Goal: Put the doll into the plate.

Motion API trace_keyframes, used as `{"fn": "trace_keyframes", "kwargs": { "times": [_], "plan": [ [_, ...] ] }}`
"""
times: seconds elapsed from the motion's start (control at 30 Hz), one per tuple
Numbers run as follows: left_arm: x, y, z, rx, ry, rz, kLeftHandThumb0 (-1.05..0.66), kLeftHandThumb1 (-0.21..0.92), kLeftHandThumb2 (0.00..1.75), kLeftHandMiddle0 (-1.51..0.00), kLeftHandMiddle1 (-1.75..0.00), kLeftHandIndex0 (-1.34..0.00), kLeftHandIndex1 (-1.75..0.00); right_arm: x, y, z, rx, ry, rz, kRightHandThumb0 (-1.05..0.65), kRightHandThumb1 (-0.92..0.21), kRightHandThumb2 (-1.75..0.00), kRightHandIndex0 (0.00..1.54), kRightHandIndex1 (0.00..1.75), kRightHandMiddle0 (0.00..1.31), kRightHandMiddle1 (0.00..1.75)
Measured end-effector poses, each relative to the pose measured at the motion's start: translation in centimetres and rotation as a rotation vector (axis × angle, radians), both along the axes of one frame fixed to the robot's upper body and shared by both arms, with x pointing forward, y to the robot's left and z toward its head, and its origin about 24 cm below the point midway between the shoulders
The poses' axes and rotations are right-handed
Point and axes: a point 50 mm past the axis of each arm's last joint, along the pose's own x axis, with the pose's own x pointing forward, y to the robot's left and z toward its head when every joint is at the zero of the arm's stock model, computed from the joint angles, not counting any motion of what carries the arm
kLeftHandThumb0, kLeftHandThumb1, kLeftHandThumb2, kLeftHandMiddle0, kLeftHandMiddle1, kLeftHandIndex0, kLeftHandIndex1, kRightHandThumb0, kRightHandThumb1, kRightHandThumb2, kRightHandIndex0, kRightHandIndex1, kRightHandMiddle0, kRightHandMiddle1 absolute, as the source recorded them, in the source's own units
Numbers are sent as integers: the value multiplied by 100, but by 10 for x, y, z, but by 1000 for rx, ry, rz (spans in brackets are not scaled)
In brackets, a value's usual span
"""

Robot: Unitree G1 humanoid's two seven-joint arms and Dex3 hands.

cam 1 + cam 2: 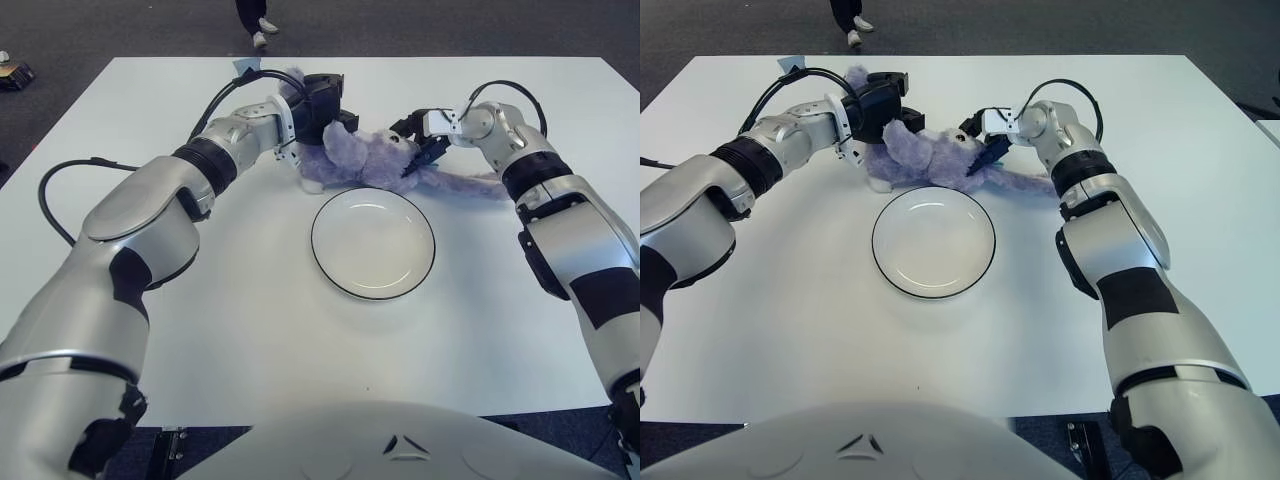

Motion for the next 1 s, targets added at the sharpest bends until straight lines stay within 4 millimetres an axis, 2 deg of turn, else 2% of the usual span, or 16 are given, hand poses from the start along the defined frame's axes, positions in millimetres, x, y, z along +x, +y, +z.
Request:
{"fn": "trace_keyframes", "kwargs": {
  "times": [0.2, 0.6, 0.63, 0.7, 0.77, 0.83, 0.9, 1.0],
  "plan": [
    [0, -1, 1, -7, 0, 0, -36, 80, 67, -104, -175, -28, -175, 0, 0, -1, 4, -55, -17, -42, -49, -107, 98, 175, 48, 174],
    [0, -2, 3, -29, -2, -3, -36, 80, 67, -102, -175, -28, -175, -2, -3, -7, 53, -138, -54, -41, -49, -108, 99, 175, 47, 175],
    [0, -3, 3, -33, -5, -5, -36, 80, 67, -99, -175, -28, -175, -2, -3, -7, 56, -142, -56, -41, -49, -108, 99, 175, 47, 175],
    [0, -3, 6, -84, -12, -24, -36, 86, 57, -80, -175, -26, -173, -2, -4, -8, 66, -158, -64, -41, -49, -108, 98, 175, 47, 175],
    [-1, -2, 10, -200, -3, -59, -36, 89, 54, -64, -165, -24, -173, -3, -7, -10, 81, -180, -81, -41, -49, -108, 98, 175, 47, 175],
    [-2, -1, 12, -290, 12, -84, -36, 91, 52, -56, -160, -23, -173, -3, -9, -11, 90, -195, -96, -41, -49, -108, 98, 175, 47, 175],
    [-2, 0, 14, -367, 34, -97, -55, 91, 60, -48, -130, -28, -125, -3, -10, -11, 89, -208, -105, -42, -49, -109, 98, 175, 47, 175],
    [-1, 4, 19, -465, 85, -105, -66, 92, 59, -42, -115, -33, -101, -3, -12, -11, 81, -230, -126, -42, -49, -109, 98, 175, 47, 175]
  ]
}}
